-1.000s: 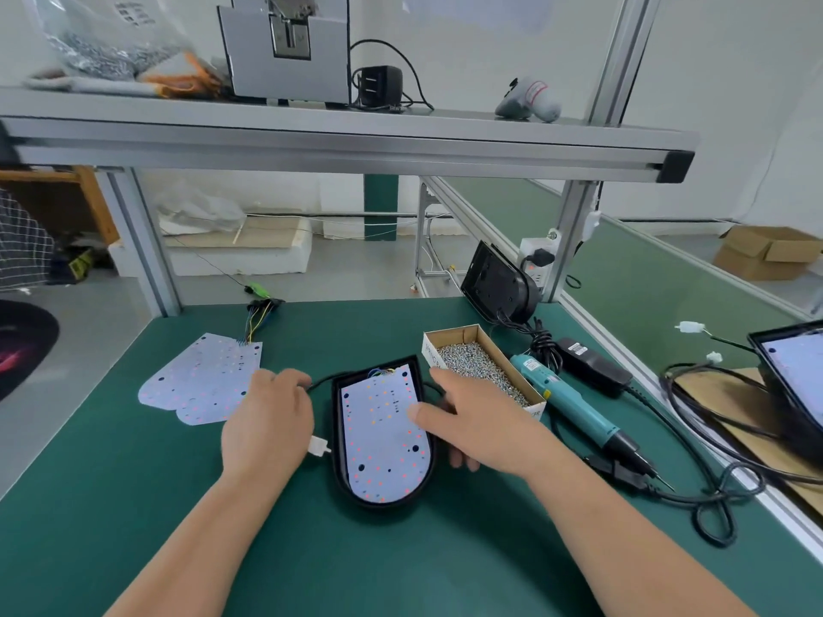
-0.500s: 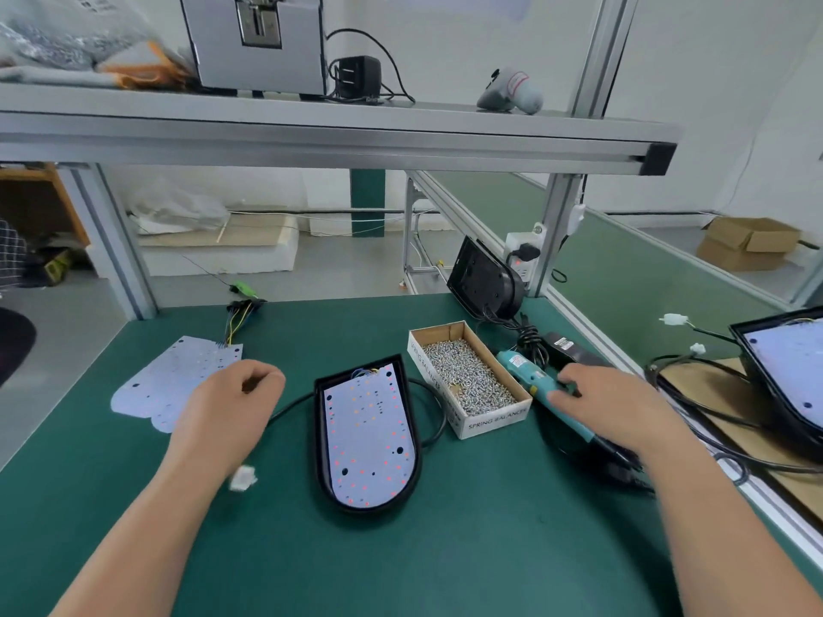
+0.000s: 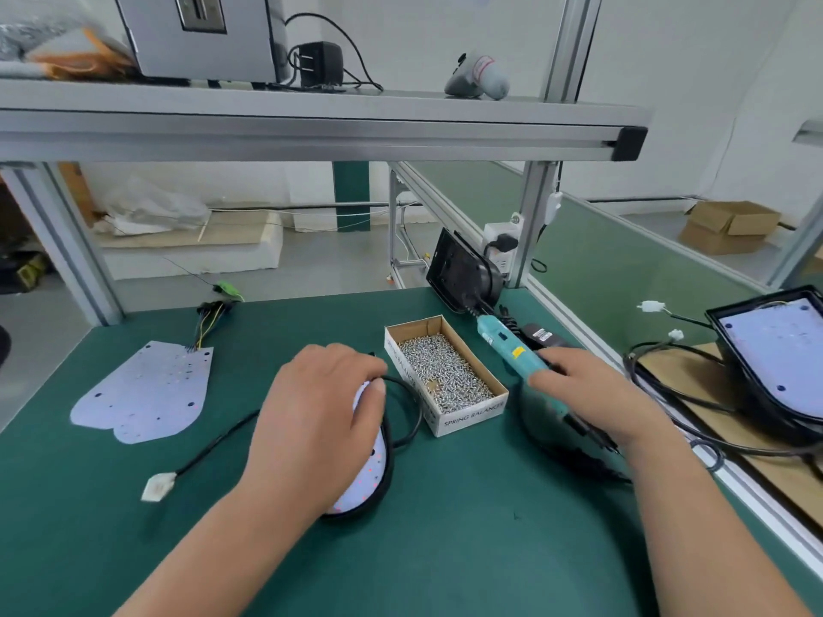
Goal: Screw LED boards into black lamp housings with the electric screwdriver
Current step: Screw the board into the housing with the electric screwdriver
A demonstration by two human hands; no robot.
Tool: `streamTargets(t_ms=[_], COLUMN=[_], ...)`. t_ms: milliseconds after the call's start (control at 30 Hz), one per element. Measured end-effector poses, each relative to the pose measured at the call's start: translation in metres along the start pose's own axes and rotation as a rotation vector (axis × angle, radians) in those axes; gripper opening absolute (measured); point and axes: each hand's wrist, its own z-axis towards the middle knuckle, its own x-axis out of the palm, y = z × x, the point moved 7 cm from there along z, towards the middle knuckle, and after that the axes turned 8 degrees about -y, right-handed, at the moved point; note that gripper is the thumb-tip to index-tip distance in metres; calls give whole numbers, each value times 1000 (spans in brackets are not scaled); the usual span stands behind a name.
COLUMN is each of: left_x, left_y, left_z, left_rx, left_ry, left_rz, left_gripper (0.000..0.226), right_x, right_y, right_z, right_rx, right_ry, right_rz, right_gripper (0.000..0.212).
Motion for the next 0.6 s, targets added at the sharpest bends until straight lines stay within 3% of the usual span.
streamTargets(t_ms=[100,233,367,467,600], left_x=[32,97,139,159,170], left_y=[-36,-60,-61,-54,-46], left_z=[10,24,36,41,45], left_rx=[167,281,272,270,241], left_ry=[210,488,706,824,857], left_rz=[112,385,482,456,314], left_gripper=[22,16,27,29,28], right_x=[2,3,3,4,3], right_y=[3,5,3,3,3], right_z=[-2,-1,3,5,6], right_rx=[43,78,88,95,103], right_ry=[14,-17,-43,-52,-68], right_rz=[386,738,817,852,860], right_gripper=[30,31,48,38,44])
